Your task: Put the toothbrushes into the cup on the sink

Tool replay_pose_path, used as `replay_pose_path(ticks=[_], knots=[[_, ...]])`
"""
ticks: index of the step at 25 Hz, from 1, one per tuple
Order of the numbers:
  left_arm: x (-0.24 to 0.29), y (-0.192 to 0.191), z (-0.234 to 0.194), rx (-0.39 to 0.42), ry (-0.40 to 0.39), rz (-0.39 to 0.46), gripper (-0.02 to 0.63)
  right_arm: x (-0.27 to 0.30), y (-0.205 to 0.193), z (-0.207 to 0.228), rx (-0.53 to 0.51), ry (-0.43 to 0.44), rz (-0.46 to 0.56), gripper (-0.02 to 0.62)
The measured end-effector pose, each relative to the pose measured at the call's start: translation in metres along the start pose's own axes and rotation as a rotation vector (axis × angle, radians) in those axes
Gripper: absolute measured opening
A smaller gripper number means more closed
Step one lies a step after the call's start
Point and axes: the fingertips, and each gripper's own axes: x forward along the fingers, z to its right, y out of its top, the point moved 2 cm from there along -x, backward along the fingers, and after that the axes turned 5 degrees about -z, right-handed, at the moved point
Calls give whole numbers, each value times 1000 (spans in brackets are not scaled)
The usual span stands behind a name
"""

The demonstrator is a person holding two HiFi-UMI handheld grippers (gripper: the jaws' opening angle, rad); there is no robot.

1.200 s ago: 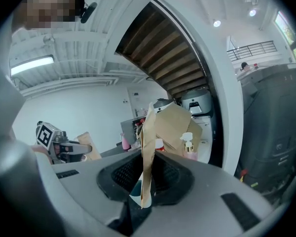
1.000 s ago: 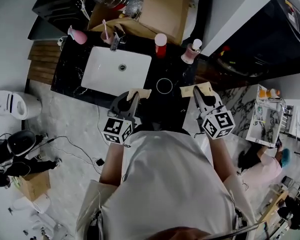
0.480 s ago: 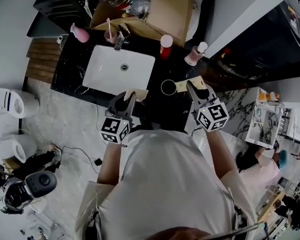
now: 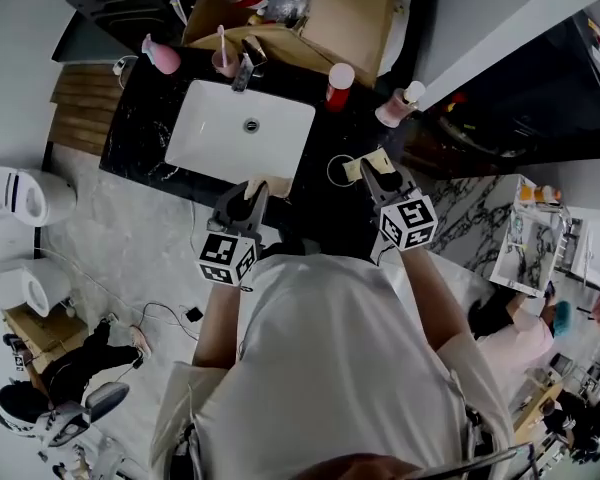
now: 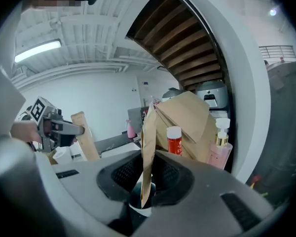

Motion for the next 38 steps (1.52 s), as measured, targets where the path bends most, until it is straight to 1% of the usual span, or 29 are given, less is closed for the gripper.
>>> replay_pose_path(ticks=[5,10,20,28,32,34,36,38], knots=[[1,-3,-5,-7,4,-6,33,19,-23,0,-36,-14,-38,63],[1,-6,-7,-10,4,-13,34,29,-40,1,-40,-31,-70,63],[6,-8,-7,-15,-10,-23,33,45,-65,3,-55,-57,-144,64],[7,-9,-5,-10,-19,-29,33,48,-77,6,-50,-74,-172,77],[7,-10,-4,-10,-22,-33,33,48,-80,9,-34,-78,-181,119],[6,-11,-3,-8,-25,-30,34,46,-81,10,-26,-86,-178,158],[5,-11,-1,-6,-28,-28,33,43,-80,11,-21,-94,-172,182],[5,-11,0,-3,-32,-27,34,40,-80,11,-19,-98,-170,190]])
